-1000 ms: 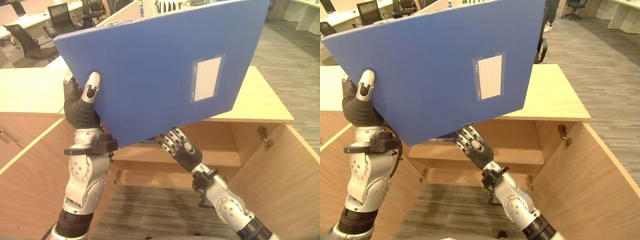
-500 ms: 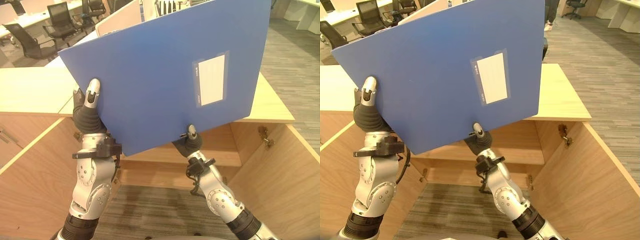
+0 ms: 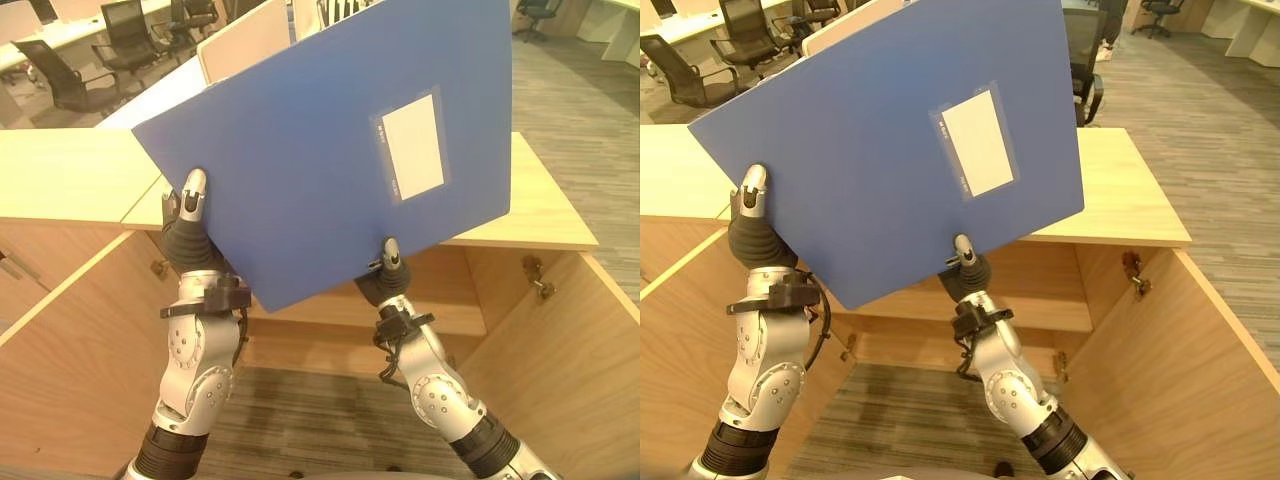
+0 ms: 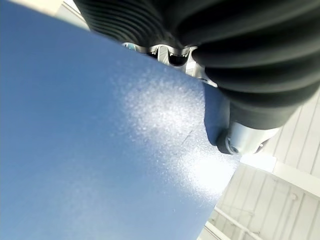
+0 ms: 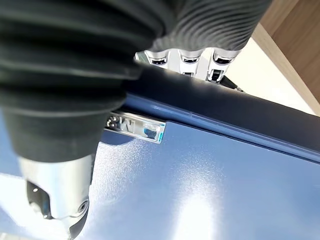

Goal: Put the empty folder in the office cabinet

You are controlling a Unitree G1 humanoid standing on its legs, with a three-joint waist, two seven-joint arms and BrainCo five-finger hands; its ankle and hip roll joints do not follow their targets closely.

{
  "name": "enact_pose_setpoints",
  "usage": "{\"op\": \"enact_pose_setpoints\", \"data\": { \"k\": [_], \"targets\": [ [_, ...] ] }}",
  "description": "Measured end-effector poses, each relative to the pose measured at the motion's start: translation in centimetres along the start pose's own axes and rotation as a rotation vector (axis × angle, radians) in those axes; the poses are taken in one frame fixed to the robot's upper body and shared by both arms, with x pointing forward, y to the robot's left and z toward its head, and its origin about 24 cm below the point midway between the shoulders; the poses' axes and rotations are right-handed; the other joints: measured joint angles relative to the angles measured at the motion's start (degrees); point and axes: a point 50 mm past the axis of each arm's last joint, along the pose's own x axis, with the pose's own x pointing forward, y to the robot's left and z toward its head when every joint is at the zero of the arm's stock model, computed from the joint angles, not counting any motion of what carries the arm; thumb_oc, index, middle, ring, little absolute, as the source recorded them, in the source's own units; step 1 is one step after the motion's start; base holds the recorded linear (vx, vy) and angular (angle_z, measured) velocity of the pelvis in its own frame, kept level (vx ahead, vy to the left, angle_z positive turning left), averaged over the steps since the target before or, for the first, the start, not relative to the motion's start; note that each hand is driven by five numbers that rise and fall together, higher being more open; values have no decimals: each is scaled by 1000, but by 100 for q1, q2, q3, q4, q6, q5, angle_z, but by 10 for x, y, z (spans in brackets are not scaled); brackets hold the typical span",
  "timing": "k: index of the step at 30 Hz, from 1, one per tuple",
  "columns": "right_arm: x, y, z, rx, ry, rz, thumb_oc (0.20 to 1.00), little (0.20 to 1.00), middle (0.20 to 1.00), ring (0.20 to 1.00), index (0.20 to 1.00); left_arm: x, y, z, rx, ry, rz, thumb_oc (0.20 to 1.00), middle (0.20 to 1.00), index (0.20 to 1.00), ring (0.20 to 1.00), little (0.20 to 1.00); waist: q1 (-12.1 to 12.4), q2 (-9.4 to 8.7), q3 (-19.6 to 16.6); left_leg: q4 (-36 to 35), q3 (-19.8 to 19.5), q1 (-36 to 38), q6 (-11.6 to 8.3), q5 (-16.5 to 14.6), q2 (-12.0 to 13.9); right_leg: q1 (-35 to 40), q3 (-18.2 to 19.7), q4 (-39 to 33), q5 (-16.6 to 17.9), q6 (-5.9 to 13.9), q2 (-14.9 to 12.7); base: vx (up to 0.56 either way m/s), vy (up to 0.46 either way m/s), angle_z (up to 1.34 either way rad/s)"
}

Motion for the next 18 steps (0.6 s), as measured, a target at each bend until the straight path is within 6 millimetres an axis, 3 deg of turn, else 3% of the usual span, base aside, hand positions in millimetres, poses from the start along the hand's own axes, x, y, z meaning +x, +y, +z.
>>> {"op": "enact_pose_setpoints", "data": {
  "k": [1,2,18],
  "targets": [
    [0,-1,0,-4,-2,-8,253,253,253,253,253,0,0,-1,-3,1,6,200,200,200,200,200,1,-16,10,0,-2,-1,0,0,0,0,-1,0,0,0,0,0,0,0],
    [0,-1,1,-9,-5,-15,200,200,200,200,200,0,0,-1,-7,1,11,200,200,200,200,200,5,-29,18,0,-3,-1,0,0,0,0,-2,0,0,0,0,0,0,0],
    [2,-9,11,-81,-55,-54,200,200,200,200,200,-8,3,-11,-6,58,32,200,200,200,200,200,1,-88,28,2,-18,-72,2,3,-1,-61,-16,2,3,2,0,1,-1,0]
  ]
}}
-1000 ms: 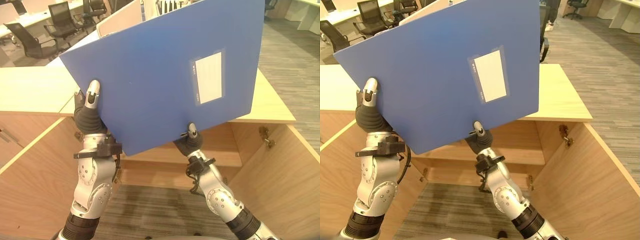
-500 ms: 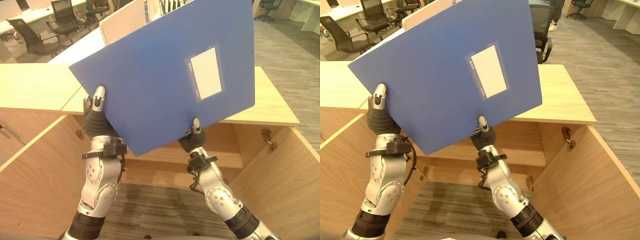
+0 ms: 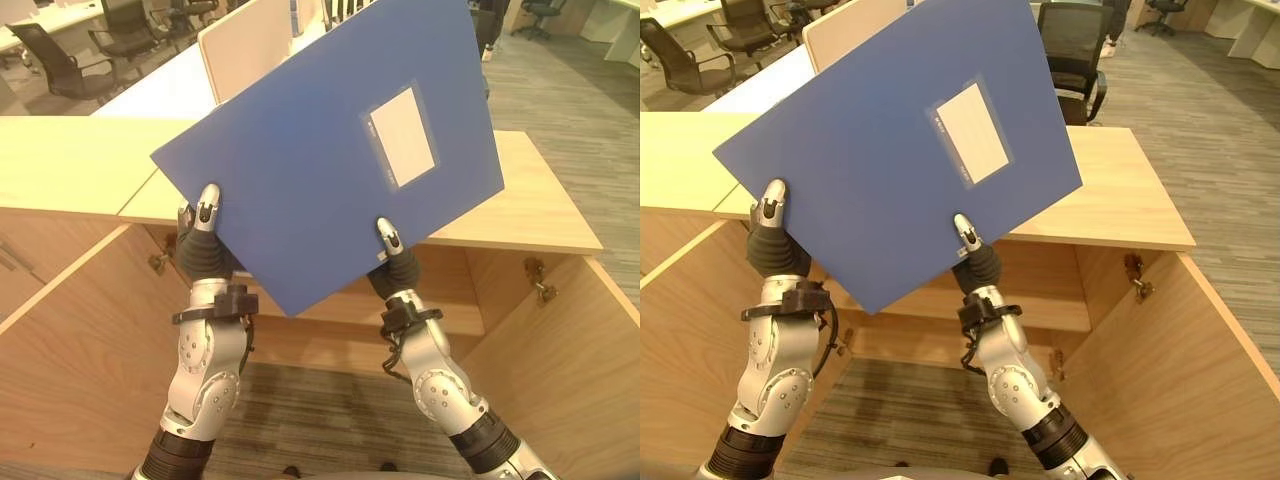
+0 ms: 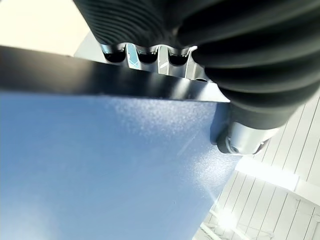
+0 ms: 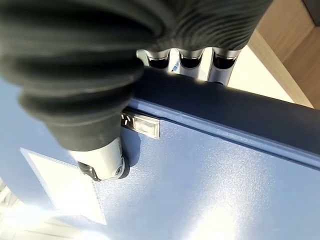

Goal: Put the empty folder in the office cabinet

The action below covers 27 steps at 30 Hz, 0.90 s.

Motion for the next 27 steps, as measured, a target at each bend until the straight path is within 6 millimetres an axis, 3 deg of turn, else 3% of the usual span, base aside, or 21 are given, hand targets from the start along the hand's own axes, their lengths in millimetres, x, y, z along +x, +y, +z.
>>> {"op": "enact_pose_setpoints", "data": {
  "k": [7,8,9,10,11,15,16,19,21,23,25,27],
  "targets": [
    [0,-5,4,-49,17,2,200,200,200,200,200,-2,3,-2,11,16,-1,200,200,200,200,200,-2,-10,6,0,-1,3,1,2,0,4,0,0,3,4,-1,-6,0,0],
    [0,-9,12,-121,6,17,200,200,200,200,200,-7,7,-5,25,44,-17,489,489,489,489,489,-1,-9,6,-1,-1,0,1,2,-2,1,0,0,2,4,-5,0,0,0],
    [0,-11,16,-156,1,23,200,200,200,200,200,-9,8,-6,30,60,-28,555,555,555,555,555,-1,-9,7,-1,-1,-1,1,2,-1,1,-1,-1,2,4,-5,0,0,0],
    [-1,-14,22,-202,-10,31,200,200,200,200,200,-11,10,-8,34,83,-44,878,878,878,878,878,1,-7,8,-1,-2,-2,1,2,-1,1,-2,-1,2,4,-5,0,0,0],
    [-1,-16,27,-238,-21,38,200,200,200,200,200,-14,13,-10,43,109,-58,1000,1000,1000,1000,1000,-7,-1,11,-2,-1,-3,1,2,0,-2,-1,-1,2,5,-5,0,0,0],
    [-15,-30,52,-426,-28,54,200,200,200,200,200,-21,41,-2,107,158,-68,1000,1000,1000,1000,1000,-23,38,40,-2,0,-8,2,0,-1,-6,-2,-3,2,4,-7,0,0,0],
    [-25,-38,59,-480,-11,63,200,200,200,200,200,-27,54,7,114,172,-124,1000,1000,1000,1000,1000,-61,49,46,-4,0,-4,3,0,3,-3,-3,-13,1,5,-1,0,0,0],
    [-38,-47,68,-574,38,76,200,200,200,200,200,-39,68,8,144,286,-235,1000,1000,1000,1000,1000,-72,85,61,-43,3,-7,12,-11,2,-8,0,-36,-29,24,-7,0,0,0],
    [-56,-56,80,-681,58,73,200,200,200,200,200,-58,94,15,226,413,-262,1000,1000,1000,1000,1000,-115,132,86,-54,18,-2,15,-15,0,-12,12,-36,-53,42,-10,-11,2,-2],
    [-78,-75,80,-729,129,-24,200,200,200,200,200,-91,124,7,225,590,-195,1000,1000,1000,1000,1000,-137,197,96,-55,29,-11,21,-19,-1,-27,17,-37,-55,40,-12,0,0,0],
    [-83,-80,77,-745,168,-43,200,200,200,200,200,-101,131,3,206,643,-175,1000,1000,1000,1000,1000,-139,206,108,-55,27,-19,20,-18,1,-34,16,-37,-54,41,-7,11,1,2],
    [-96,-87,69,-770,255,-41,200,200,200,200,200,-129,142,-6,144,776,-168,1000,1000,1000,1000,1000,-126,218,108,-56,6,-19,18,-22,5,-25,4,-38,-66,49,-4,11,3,2]
  ]
}}
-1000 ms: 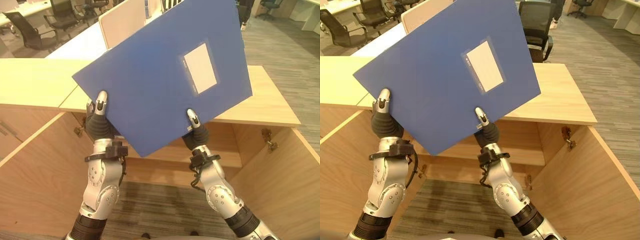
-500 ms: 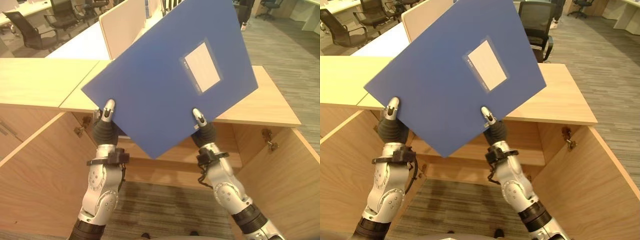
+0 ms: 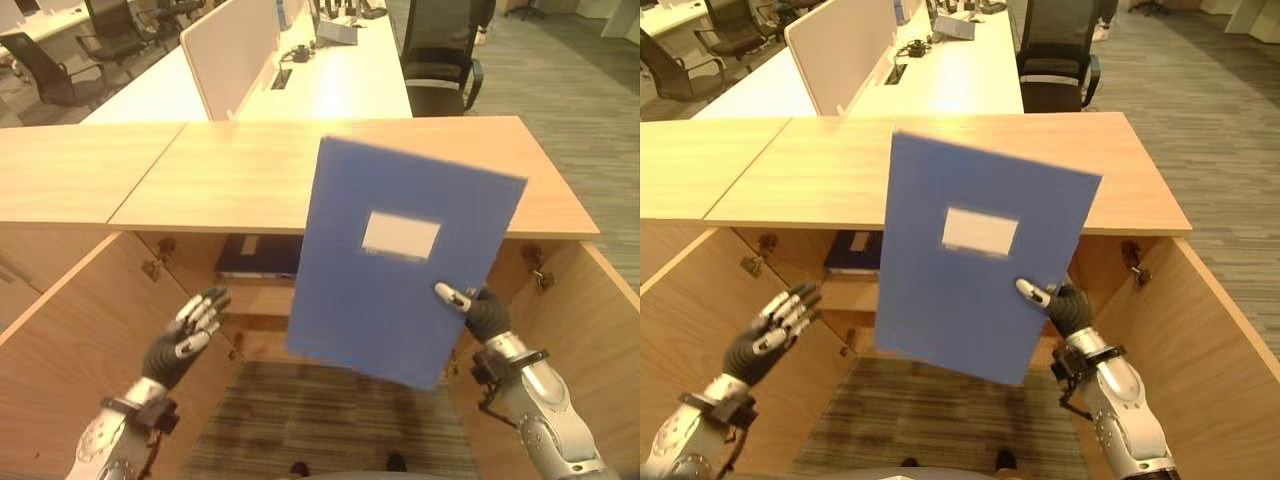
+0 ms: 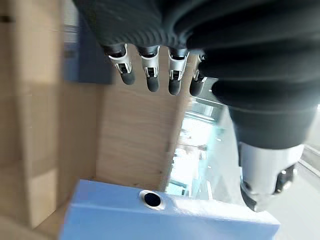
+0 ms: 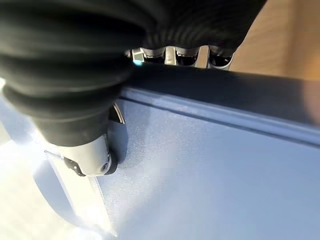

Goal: Put the empty folder in the office cabinet

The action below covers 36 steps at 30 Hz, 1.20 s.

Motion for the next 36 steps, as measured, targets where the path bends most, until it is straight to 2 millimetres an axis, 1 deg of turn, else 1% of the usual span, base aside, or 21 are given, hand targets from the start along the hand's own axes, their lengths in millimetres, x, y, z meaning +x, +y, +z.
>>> {"op": "enact_pose_setpoints", "data": {
  "k": [1,4,5,8,12,13,14,16,17,18,19,20,23,25,27,28,29,30,32,34,36],
  "targets": [
    [-4,-1,-10,2,47,11,200,200,200,200,200,-11,3,-11,-9,95,-21,1000,1000,1000,1000,1000,-8,-10,-5,1,8,0,1,-1,-4,-4,6,1,2,2,-6,0,0,0],
    [-10,-3,-21,-12,111,8,200,200,200,200,200,-25,10,-27,-37,180,-3,1000,1000,1000,1000,1000,-2,1,-20,1,9,-52,6,-4,-13,-22,3,1,5,6,-16,0,0,0],
    [-12,-4,-26,-33,151,14,200,200,200,200,200,-35,14,-41,-34,278,10,1000,1000,1000,1000,1000,22,13,-36,0,4,-78,13,-7,-12,-36,-3,1,6,7,-15,0,0,0],
    [-18,-11,-43,-69,245,8,200,200,200,200,200,-54,23,-67,-6,488,1,1000,1000,1000,1000,1000,15,23,-75,0,4,-77,4,-2,-10,-71,-3,0,6,7,-12,0,0,0],
    [-27,-15,-67,-86,373,-5,200,200,200,200,200,-66,21,-88,37,625,-18,1000,1000,1000,1000,1000,22,27,-91,2,3,-89,-2,4,-11,-89,-2,1,10,11,-10,0,0,0],
    [-30,-17,-79,-117,447,-1,200,200,200,200,200,-64,24,-98,66,675,-17,1000,1000,1000,1000,1000,24,37,-101,2,-2,-96,-4,6,-10,-94,-5,1,10,11,-11,0,0,0],
    [-33,-18,-86,-147,494,1,200,200,200,200,200,-61,25,-102,103,696,-21,1000,1000,1000,1000,1000,32,37,-101,1,-5,-107,-6,6,-9,-101,-9,1,9,11,-10,0,0,0],
    [-38,-19,-93,-175,543,-3,200,200,200,200,200,-57,24,-104,136,702,-19,1000,1000,1000,1000,1000,35,36,-101,1,-7,-127,-5,6,-9,-108,-11,1,9,11,-11,0,0,0],
    [-40,-20,-99,-202,578,-5,200,200,200,200,200,-49,23,-110,148,681,2,1000,1000,1000,1000,1000,8,43,-123,0,-11,-200,-6,7,-12,-144,-17,0,11,14,-17,0,0,0],
    [-41,-20,-104,-206,602,-8,200,200,200,200,200,-48,22,-117,148,692,24,1000,1000,1000,1000,1000,8,44,-122,1,-11,-210,-9,10,-11,-157,-18,0,12,14,-16,0,0,0],
    [-43,-21,-112,-221,644,-9,200,200,200,200,200,-41,22,-122,170,700,47,1000,1000,1000,1000,1000,7,36,-125,1,-25,-234,-14,15,-8,-177,-27,0,12,14,-12,0,0,0],
    [-42,-21,-113,-240,655,-14,200,200,200,200,200,-38,21,-123,191,696,56,1000,1000,1000,1000,1000,3,21,-128,1,-40,-263,-19,22,-4,-202,-38,1,13,14,-4,-16,-18,6],
    [-40,-29,-126,-223,720,-80,200,200,200,200,200,-30,22,-139,258,751,111,1000,1000,1000,1000,1000,-1,31,-119,25,-112,-279,-17,32,-7,-207,-104,0,10,13,-11,-20,-21,11],
    [-41,-31,-134,-188,748,-124,200,200,200,200,200,-26,20,-148,257,774,136,1000,1000,1000,1000,1000,9,40,-93,53,-151,-295,-24,69,-8,-211,-149,0,13,9,-14,-12,-7,11],
    [-41,-29,-135,-162,750,-148,200,200,200,200,200,-25,16,-153,269,787,148,1000,1000,1000,1000,1000,54,74,-41,52,-156,-302,-26,70,-6,-215,-157,0,12,7,-12,-4,-9,2],
    [-40,-29,-136,-138,745,-165,200,200,200,200,200,-26,15,-155,269,791,153,1000,1000,1000,1000,1000,56,84,-33,52,-160,-311,-27,71,-4,-221,-161,-1,10,9,-12,-15,-25,4],
    [-39,-28,-140,-74,740,-211,200,200,200,200,200,-27,15,-159,262,801,175,1000,1000,1000,1000,1000,64,106,-17,52,-179,-323,-31,73,-3,-221,-180,-1,8,6,-10,-27,-36,7],
    [-36,-28,-144,29,713,-300,200,200,200,200,200,-25,14,-163,254,811,210,1000,1000,1000,1000,1000,77,138,48,48,-203,-379,-39,82,-4,-226,-199,-2,6,8,-11,-29,-35,11],
    [-21,-28,-143,171,640,-413,200,200,200,200,200,-21,14,-164,264,806,241,1000,1000,1000,1000,1000,79,157,99,53,-272,-485,-43,147,-6,-342,-262,-1,18,12,-13,-17,-28,16],
    [-8,-35,-136,275,558,-503,200,200,200,200,200,-15,16,-161,282,790,251,1000,1000,1000,1000,1000,146,180,191,53,-295,-491,-41,166,-3,-330,-298,-1,21,10,-13,-6,-23,12],
    [8,-42,-124,355,455,-565,200,200,200,200,200,-13,14,-162,298,793,247,1000,1000,1000,1000,1000,200,218,239,50,-295,-496,-41,166,-5,-329,-302,-2,23,8,-17,0,0,0]
  ]
}}
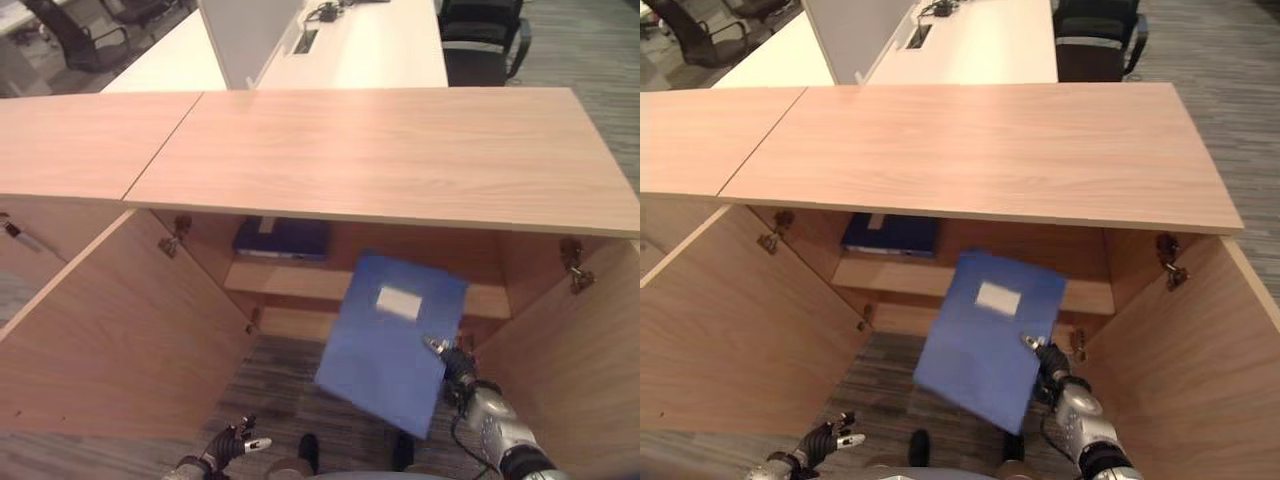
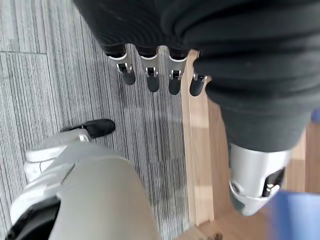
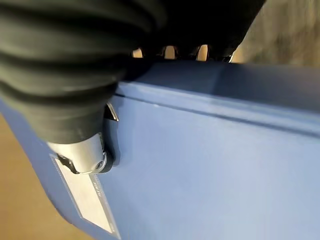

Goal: Put the empty folder in the office cabinet

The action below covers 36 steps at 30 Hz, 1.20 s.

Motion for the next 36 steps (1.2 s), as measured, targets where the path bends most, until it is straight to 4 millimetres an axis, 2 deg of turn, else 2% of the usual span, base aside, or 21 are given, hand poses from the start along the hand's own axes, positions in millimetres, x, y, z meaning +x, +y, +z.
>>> {"op": "enact_pose_setpoints", "data": {
  "k": [2,4,9,11,14,15,16,20,22,23,24,25,28,33,35,36],
  "targets": [
    [10,9,24,127,-98,-10,200,200,200,200,200,2,-3,1,18,2,-14,1000,1000,1000,1000,1000,4,34,93,2,1,-8,0,0,-1,-11,3,0,9,7,-1,0,0,0],
    [15,13,38,235,-172,-25,200,200,200,200,200,1,-4,1,21,4,-13,1000,1000,1000,1000,1000,45,40,95,3,-6,-31,-1,2,1,-31,-5,1,9,5,5,0,0,0],
    [25,21,59,433,-258,-64,200,200,200,200,200,3,-5,3,31,2,7,1000,1000,1000,1000,1000,115,39,99,7,-18,-80,0,3,-3,-71,-13,1,53,-45,3,-3,-1,1],
    [33,30,79,576,-316,-93,200,200,200,200,200,4,-3,2,29,9,36,1000,1000,1000,1000,1000,139,106,173,7,-30,-94,2,6,-4,-79,-18,1,54,-43,3,-40,-7,1],
    [40,37,107,702,-396,-108,200,200,200,200,200,7,0,9,33,-7,58,1000,1000,1000,1000,1000,211,216,256,7,-38,-200,-10,47,-5,-190,-15,1,53,-30,2,-35,-4,0],
    [40,37,117,745,-427,-115,200,200,200,200,200,8,1,14,33,-23,65,1000,1000,1000,1000,1000,264,255,296,7,-54,-244,-10,69,-4,-222,-30,2,64,-16,2,-45,1,8],
    [41,38,138,828,-489,-122,200,200,200,200,200,9,0,21,20,-51,79,1000,1000,1000,1000,1000,284,319,371,9,-93,-335,-14,114,-3,-295,-56,19,145,-47,9,-58,-5,11],
    [43,31,167,960,-550,-192,200,200,200,200,200,12,-3,26,16,-69,78,1000,1000,1000,1000,1000,359,362,478,10,-146,-459,-18,156,-4,-404,-92,38,155,-33,8,-83,-11,6],
    [37,19,203,1044,-626,-232,200,200,200,200,200,19,-7,47,38,-133,59,1000,1000,1000,1000,1000,487,419,641,12,-185,-748,-18,271,-11,-665,-142,41,227,-36,-5,-91,8,10],
    [34,20,222,1048,-653,-224,200,200,200,200,200,22,-8,58,49,-165,52,1000,1000,1000,1000,1000,504,472,784,12,-212,-813,-12,307,-17,-720,-161,41,263,-32,-9,-49,2,11],
    [34,20,225,1054,-661,-223,200,200,200,200,200,22,-8,60,51,-171,51,1000,1000,1000,1000,1000,519,488,821,12,-214,-813,-14,312,-18,-718,-165,42,264,-32,-8,-52,3,7],
    [30,19,238,1075,-694,-214,200,200,200,200,200,24,-9,67,60,-189,47,1000,1000,1000,1000,1000,602,541,914,12,-224,-869,-22,329,-16,-768,-171,41,257,-26,-8,-57,1,5],
    [25,26,267,1090,-714,-207,200,200,200,200,200,24,-9,72,72,-208,40,1000,1000,1000,1000,1000,664,578,1000,117,-286,-1221,-28,359,-33,-1050,-207,44,297,-29,-15,-51,3,7],
    [3,28,319,1098,-816,-172,200,200,200,200,200,27,-14,80,93,-225,16,1000,1000,1000,1000,1000,756,675,1167,290,-319,-1655,-25,362,-64,-1477,-226,234,346,-101,-56,-16,-10,4],
    [-17,26,354,1111,-883,-164,200,200,200,200,200,27,-17,90,117,-257,-2,1000,1000,1000,1000,1000,853,693,1201,425,-365,-1988,-16,355,-121,-1915,-231,650,159,-85,-138,-4,-38,8],
    [-24,23,362,1121,-903,-166,200,200,200,200,200,28,-17,94,121,-269,-3,1000,1000,1000,1000,1000,876,695,1254,457,-372,-2010,-15,355,-147,-1982,-229,764,113,-83,-162,-21,-39,12]
  ]
}}
